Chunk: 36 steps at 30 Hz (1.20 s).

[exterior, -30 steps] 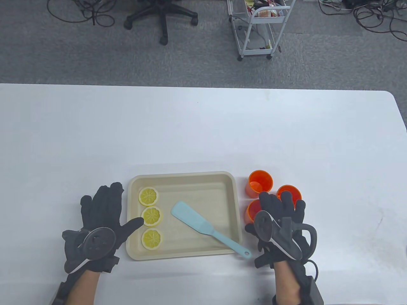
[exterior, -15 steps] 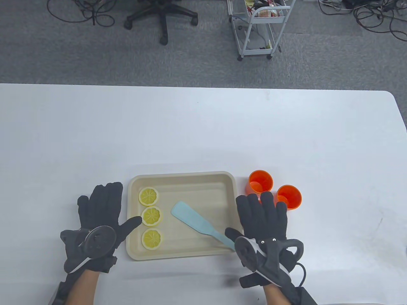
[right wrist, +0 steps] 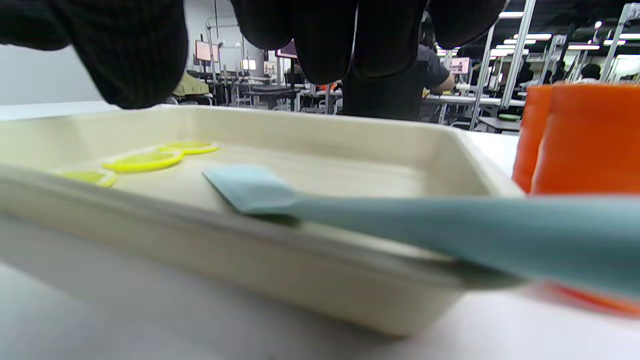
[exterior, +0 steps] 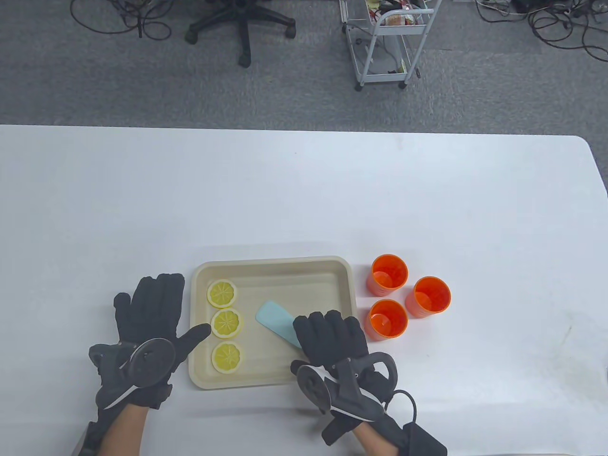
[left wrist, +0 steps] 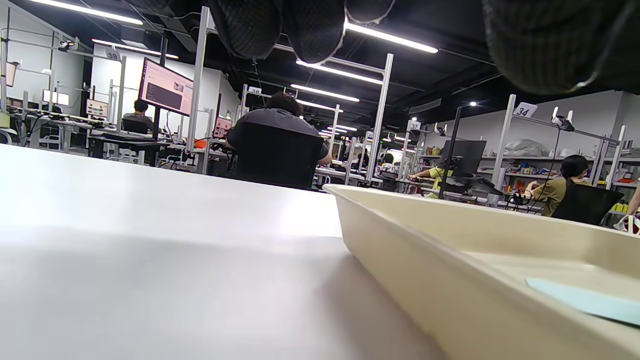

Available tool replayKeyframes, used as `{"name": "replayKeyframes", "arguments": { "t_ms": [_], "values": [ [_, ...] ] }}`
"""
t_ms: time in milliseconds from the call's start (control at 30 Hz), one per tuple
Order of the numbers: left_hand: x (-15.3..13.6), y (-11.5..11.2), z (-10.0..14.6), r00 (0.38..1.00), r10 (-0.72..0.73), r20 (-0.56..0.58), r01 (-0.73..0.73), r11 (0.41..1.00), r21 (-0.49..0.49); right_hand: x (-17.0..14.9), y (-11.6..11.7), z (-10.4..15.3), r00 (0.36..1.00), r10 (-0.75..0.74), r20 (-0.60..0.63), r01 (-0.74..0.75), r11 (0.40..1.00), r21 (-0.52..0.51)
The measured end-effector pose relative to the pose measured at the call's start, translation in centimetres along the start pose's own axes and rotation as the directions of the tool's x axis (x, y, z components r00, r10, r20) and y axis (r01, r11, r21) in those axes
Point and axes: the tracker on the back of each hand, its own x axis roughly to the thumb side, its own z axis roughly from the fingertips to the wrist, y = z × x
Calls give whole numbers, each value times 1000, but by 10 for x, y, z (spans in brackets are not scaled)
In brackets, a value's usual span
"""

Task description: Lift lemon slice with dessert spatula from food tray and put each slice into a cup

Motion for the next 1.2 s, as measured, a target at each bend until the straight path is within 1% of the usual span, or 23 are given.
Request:
{"name": "replayKeyframes", "arguments": {
  "t_ms": [167, 300, 500, 567, 633, 733, 867, 1000, 1100, 1133, 1200],
  "values": [
    [-1, 0, 0, 1000, 1, -5, -1, 1000, -10, 3, 11, -8, 1000, 8, -14, -7, 997, 82],
    [-1, 0, -1, 1000, 2, -7, -2, 1000, -17, 4, 20, -18, 995, 84, -59, -74, 984, 164],
    [-1, -1, -1, 1000, 6, -8, -6, 1000, -21, 5, 32, -32, 974, 190, -122, -138, 930, 342],
    [-1, -1, -2, 1000, 5, -8, -5, 1000, -26, 7, 33, -35, 967, 216, -137, -160, 928, 336],
    [-1, -1, -2, 1000, 1, -9, -2, 1000, -29, 9, 33, -36, 955, 256, -150, -190, 915, 356],
    [-1, -1, -2, 1000, 0, -10, 0, 999, -35, 10, 35, -40, 951, 261, -166, -180, 903, 390],
    [-1, -2, -2, 1000, -1, -13, 0, 999, -44, 5, 35, -39, 964, 209, -167, -139, 924, 356],
    [-2, -2, -3, 1000, 1, -18, -1, 999, -48, 4, 27, -33, 970, 180, -165, -124, 945, 303],
    [-3, -1, -3, 1000, 13, -24, -14, 999, -48, 4, 14, -25, 970, 160, -180, -119, 968, 223],
    [-4, -1, -3, 1000, 16, -25, -17, 999, -48, 4, 8, -21, 972, 143, -187, -111, 979, 172],
    [-4, -1, -4, 999, 19, -26, -20, 999, -47, 4, 2, -17, 975, 115, -192, -92, 988, 122]
  ]
}}
